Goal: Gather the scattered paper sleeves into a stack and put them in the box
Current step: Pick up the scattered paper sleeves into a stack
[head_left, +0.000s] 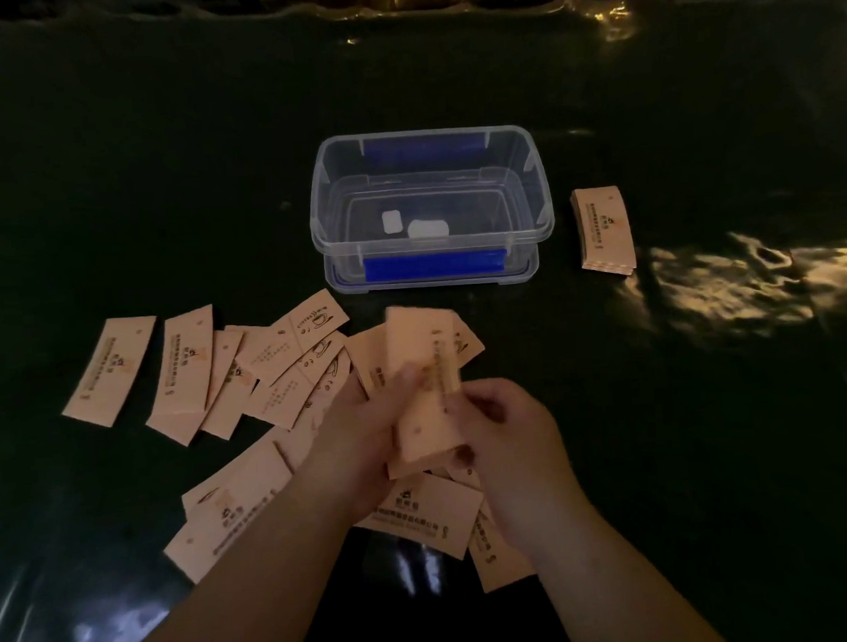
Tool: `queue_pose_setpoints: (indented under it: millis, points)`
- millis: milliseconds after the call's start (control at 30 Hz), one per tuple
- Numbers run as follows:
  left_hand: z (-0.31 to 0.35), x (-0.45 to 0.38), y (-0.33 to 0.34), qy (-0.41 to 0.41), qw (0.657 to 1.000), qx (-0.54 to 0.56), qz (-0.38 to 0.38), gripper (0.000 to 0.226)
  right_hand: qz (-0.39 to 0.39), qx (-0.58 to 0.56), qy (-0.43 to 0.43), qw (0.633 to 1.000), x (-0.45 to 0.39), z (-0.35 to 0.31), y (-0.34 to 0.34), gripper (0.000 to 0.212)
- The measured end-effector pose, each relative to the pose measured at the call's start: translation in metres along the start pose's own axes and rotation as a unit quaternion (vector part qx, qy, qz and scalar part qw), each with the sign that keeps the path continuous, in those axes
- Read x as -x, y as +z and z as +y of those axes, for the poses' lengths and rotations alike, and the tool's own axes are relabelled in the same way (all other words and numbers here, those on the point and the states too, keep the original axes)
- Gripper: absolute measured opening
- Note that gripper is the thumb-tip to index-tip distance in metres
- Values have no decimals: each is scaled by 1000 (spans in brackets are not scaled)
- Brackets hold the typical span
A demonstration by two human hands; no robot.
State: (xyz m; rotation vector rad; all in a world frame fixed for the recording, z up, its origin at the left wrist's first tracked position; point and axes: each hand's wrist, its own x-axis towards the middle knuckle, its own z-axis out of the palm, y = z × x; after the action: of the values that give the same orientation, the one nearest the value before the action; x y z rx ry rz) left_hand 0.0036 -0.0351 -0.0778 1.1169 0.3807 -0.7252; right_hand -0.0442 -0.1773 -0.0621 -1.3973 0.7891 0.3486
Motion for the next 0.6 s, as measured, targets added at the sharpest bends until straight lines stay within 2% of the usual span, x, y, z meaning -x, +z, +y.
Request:
queue_pose_setpoints:
  millis: [67, 133, 167, 200, 233, 300, 367, 433, 533, 600]
  points:
    - [3, 1, -4, 4, 1000, 0, 8, 44, -19, 81, -34, 996, -3, 0, 10, 15]
    - [9, 2, -12, 13, 999, 1, 31, 48, 41, 177, -104, 978, -16, -5, 8, 17]
    - [12, 3, -17, 13, 999, 8, 36, 56, 79, 257, -160, 950, -26, -10, 4, 12]
    - [16, 4, -22, 14, 999, 15, 36, 64, 85, 360, -211, 905, -37, -15, 1, 19]
    - [19, 6, -28, 16, 999, 23, 36, 71, 46, 464, -236, 852, -51, -20, -1, 42]
    - [24, 8, -37, 16, 998, 38, 36, 80, -65, 599, -209, 770, -76, -34, 2, 89]
    - [27, 10, -42, 15, 998, 48, 46, 82, -120, 673, -163, 711, -94, -46, 9, 106]
    - [27, 10, -45, 13, 996, 65, 52, 75, -103, 690, -181, 693, -104, -47, 8, 94]
    - [25, 9, -49, -7, 994, 90, 60, 54, -49, 660, -302, 686, -93, -29, -8, 55]
    - [23, 8, -49, -29, 994, 80, 72, 53, -25, 632, -354, 689, -81, -15, -16, 42]
